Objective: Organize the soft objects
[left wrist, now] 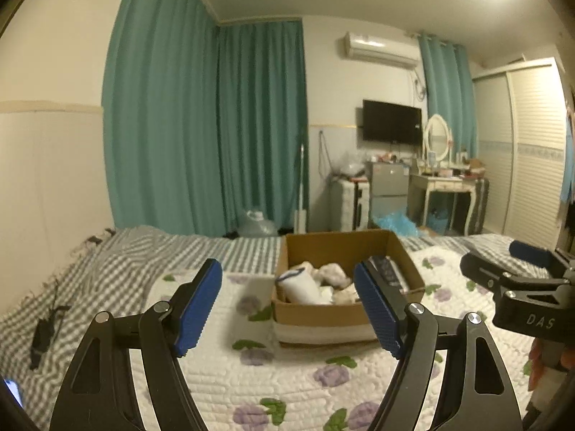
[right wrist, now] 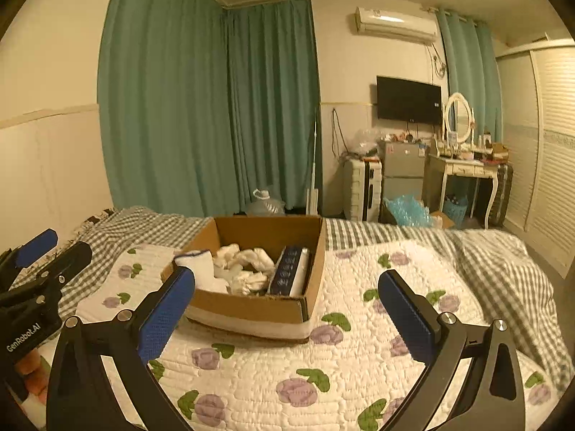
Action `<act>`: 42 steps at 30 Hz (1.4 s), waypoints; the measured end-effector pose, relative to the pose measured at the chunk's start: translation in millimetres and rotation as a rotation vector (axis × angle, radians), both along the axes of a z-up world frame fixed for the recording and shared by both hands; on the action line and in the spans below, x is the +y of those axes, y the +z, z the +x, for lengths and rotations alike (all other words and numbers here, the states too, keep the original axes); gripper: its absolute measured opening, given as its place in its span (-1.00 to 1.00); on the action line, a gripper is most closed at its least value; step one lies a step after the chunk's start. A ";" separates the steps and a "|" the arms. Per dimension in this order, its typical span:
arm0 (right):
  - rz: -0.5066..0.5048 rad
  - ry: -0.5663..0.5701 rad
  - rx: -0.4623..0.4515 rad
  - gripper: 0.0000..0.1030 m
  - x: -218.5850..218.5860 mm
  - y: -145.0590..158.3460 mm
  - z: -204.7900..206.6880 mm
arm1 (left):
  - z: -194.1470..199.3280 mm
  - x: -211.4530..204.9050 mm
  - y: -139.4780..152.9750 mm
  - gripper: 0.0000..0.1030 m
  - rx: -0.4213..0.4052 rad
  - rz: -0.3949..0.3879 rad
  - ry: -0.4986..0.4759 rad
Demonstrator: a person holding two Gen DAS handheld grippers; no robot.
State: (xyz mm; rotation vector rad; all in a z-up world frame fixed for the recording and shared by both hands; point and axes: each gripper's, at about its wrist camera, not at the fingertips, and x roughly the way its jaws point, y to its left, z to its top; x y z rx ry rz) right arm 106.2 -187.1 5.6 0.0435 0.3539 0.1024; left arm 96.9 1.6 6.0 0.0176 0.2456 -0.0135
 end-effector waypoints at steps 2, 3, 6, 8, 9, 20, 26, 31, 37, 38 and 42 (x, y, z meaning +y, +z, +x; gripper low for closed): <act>0.001 -0.005 0.006 0.99 -1.1 -1.4 2.4 | -3.7 2.0 -2.5 0.50 0.002 -0.002 0.001; -0.002 -0.006 0.004 0.99 -1.1 -0.8 2.0 | -4.2 2.7 -2.3 0.50 0.003 -0.003 0.003; -0.004 -0.006 0.001 0.99 0.0 -0.8 1.0 | -6.6 3.9 -6.6 0.50 0.008 -0.005 0.002; -0.004 -0.006 0.001 0.99 -0.1 -0.7 1.1 | -6.1 4.6 -8.9 0.50 0.015 -0.003 0.000; -0.007 -0.005 0.001 0.99 0.6 -0.7 0.3 | -6.8 4.2 -8.2 0.50 0.017 -0.003 -0.001; -0.028 -0.005 -0.008 0.99 6.5 -1.5 -2.4 | -5.8 3.5 -13.2 0.50 0.035 -0.003 -0.009; -0.040 -0.006 -0.013 0.99 6.6 -0.1 -4.8 | -5.9 5.8 -14.7 0.50 0.033 -0.004 -0.011; -0.045 -0.004 -0.020 0.99 8.2 1.2 -5.6 | -6.9 6.3 -13.7 0.50 0.031 -0.007 -0.012; -0.047 0.004 -0.016 0.99 9.0 -0.2 -5.4 | -6.9 5.7 -13.9 0.50 0.029 -0.006 -0.009; -0.049 0.005 -0.016 0.99 9.4 -0.3 -5.3 | -6.9 5.9 -13.4 0.50 0.029 -0.006 -0.010; -0.053 0.005 -0.016 0.99 10.5 -0.8 -5.3 | -7.1 6.3 -12.1 0.50 0.029 -0.003 -0.013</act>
